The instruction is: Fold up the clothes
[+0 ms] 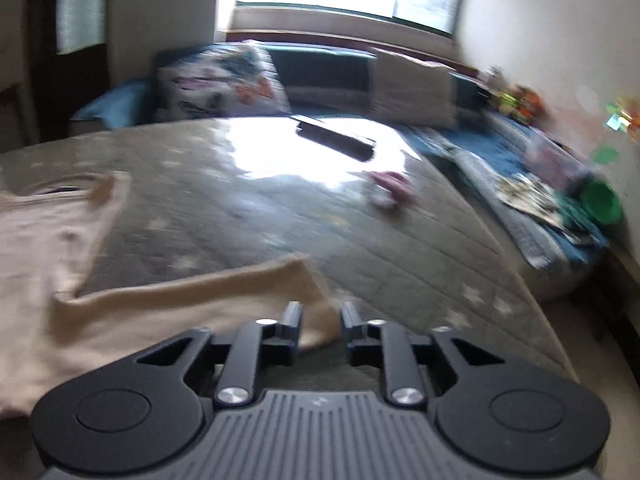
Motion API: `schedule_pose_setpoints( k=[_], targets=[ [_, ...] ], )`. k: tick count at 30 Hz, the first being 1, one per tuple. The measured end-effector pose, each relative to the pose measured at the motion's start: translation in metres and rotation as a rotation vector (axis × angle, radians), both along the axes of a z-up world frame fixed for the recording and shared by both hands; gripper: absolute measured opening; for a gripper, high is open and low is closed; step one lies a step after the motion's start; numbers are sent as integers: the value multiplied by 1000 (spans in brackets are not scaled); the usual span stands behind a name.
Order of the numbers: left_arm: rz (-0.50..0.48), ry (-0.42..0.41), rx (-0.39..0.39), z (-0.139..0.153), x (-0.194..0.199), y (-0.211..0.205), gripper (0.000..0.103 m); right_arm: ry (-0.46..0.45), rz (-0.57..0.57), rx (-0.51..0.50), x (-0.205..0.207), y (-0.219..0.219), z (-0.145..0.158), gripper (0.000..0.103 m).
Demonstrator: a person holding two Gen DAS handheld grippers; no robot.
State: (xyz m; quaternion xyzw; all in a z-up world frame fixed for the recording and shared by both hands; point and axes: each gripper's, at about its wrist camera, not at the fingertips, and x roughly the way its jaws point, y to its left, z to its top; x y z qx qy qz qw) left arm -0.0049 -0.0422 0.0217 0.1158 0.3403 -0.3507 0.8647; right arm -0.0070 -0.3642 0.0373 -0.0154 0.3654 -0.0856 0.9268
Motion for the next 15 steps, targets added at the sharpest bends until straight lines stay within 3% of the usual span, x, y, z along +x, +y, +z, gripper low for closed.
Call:
schedule_pose_setpoints(
  k=[3,5,10,15],
  targets=[
    [71,25,12,-14,19,2,9,-12,129,26,-2,28,9,35],
    [68,38,28,-23,22,-2,9,-13,230,54,0,54,11,45],
    [40,68,64,-45,19,-8,9,9,449,60,1,118,5,47],
    [6,63,78,-47,5,-1,9,52,607,12,-3,171,-13,51]
  ],
)
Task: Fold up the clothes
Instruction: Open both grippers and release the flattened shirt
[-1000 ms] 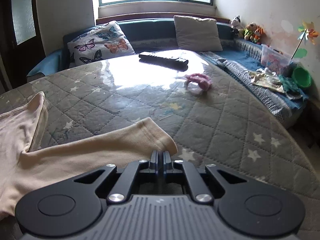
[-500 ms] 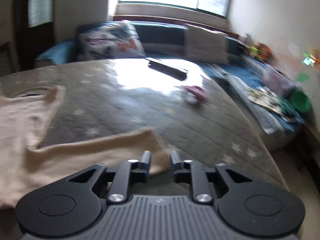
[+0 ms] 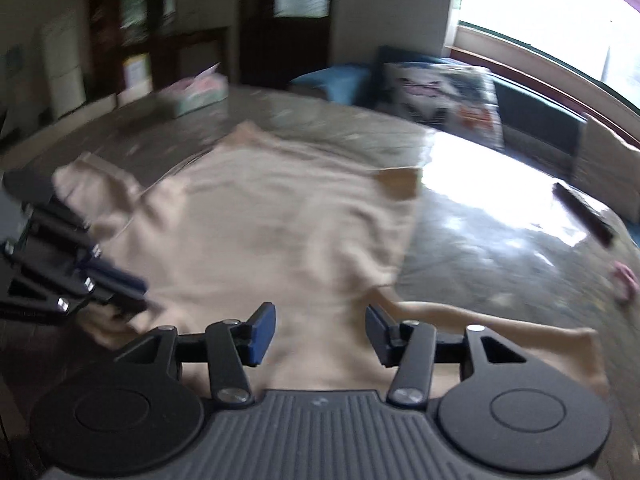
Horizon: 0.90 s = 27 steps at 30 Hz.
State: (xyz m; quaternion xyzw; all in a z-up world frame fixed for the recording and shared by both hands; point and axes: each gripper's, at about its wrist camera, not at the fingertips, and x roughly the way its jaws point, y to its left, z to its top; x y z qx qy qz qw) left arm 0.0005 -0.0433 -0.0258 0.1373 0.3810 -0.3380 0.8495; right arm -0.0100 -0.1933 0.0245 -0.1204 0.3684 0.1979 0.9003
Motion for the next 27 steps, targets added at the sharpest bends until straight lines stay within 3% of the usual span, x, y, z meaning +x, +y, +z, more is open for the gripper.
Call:
schedule_pose_setpoints(
  k=[7,10,18,27],
  targets=[
    [-10,38,-10,4,-4,18,11,11,147,-114,-26,31,-19,51],
    [28,13,-17,13,8,22,11,30,163,-92,-23,25,-11,51],
    [214,2,-46,13,74,34,28,23,116,-4,49,15,5,52],
    [305,61,-55,-3,99,62,29,31,23,16,148,9,-15,52]
  ],
)
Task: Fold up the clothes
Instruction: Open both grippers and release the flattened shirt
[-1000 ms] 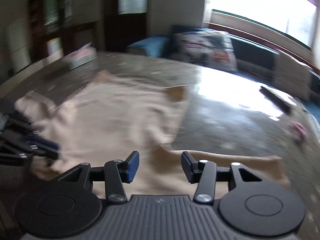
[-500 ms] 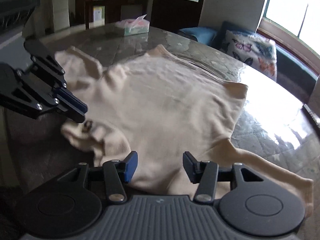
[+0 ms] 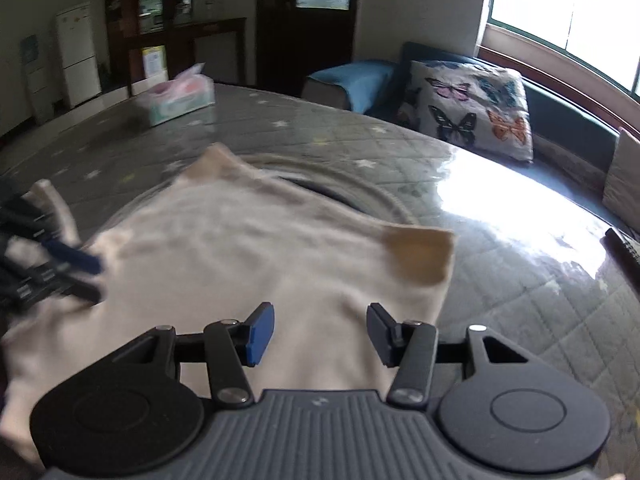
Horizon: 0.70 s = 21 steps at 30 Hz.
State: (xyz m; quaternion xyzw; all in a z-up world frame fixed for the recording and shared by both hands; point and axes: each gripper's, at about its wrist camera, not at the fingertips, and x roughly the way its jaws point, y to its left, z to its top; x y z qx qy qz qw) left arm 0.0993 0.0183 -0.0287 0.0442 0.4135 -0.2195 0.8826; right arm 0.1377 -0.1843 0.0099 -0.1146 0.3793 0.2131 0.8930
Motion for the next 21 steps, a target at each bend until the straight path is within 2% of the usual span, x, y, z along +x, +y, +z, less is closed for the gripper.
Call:
schedule_pose_setpoints(
  k=[5,7,10,13,14,15,16,17,18,21],
  targets=[
    [6,1,-14,0,1,3,30,26,-72,18,43,-13,-13,52],
    [0,-1,-22,1,1,3,35,39,-112,17,56,-19,-19,52],
    [-6,-35,-32,5,-3,1,51,27,-136,30,61,-27,-18,52],
    [5,-100,-33,15,-10,-2,71,-5,-150,36,48,-34,-7,53],
    [12,-126,-31,18,-12,-3,83,-21,-154,38,41,-38,-1,56],
    [18,-151,-29,22,-16,-5,96,-37,-160,46,33,-42,4,59],
    [24,-175,-26,25,-19,-6,102,-52,-166,60,23,-46,10,68],
    [25,-196,-28,28,-22,-8,103,-70,-180,75,12,-52,16,77],
    [25,-215,-30,32,-26,-9,103,-90,-200,91,0,-59,22,81],
    [26,-225,-36,36,-31,-15,103,-115,-250,108,-31,-77,30,82]
  ],
)
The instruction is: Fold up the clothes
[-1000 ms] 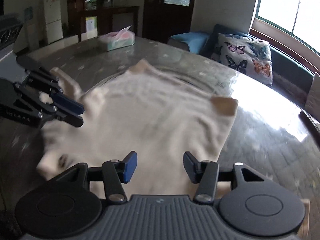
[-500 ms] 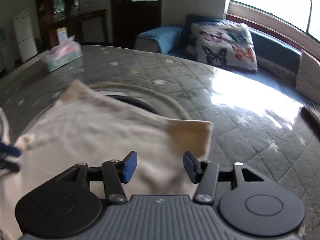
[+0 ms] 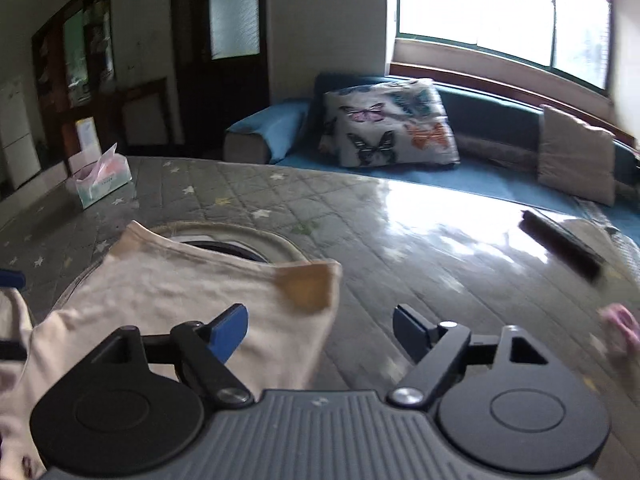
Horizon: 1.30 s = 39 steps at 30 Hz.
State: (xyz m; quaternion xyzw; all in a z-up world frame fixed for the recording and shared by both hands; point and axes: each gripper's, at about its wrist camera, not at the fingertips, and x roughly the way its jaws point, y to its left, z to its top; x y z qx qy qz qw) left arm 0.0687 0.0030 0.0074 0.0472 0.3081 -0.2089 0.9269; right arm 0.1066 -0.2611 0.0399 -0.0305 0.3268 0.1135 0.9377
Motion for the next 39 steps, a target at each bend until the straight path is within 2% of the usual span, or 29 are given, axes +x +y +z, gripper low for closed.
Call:
schedule_pose_setpoints(
  k=[9,15,18,20,22,24,29,39],
  targets=[
    [20,11,37,-4,-12,-21,103,24,-263,-20,-82,-74,-19,82],
    [47,37,34,-8,-13,-26,103,81,-446,-14,-105,-129,-41,65],
    [63,46,35,-9,-14,-27,103,96,-495,23,-106,-146,-47,51],
    [74,53,39,-10,-14,-27,103,94,-507,45,-106,-150,-51,43],
    [83,61,40,-10,-15,-26,103,86,-518,51,-105,-151,-54,42],
    [91,68,41,-11,-15,-25,103,73,-528,57,-104,-153,-56,36],
    [104,76,48,-13,-17,-24,103,55,-510,47,-102,-144,-57,10],
    [148,103,85,-27,-15,-21,103,-24,-512,73,-126,-138,-19,8]
  ],
)
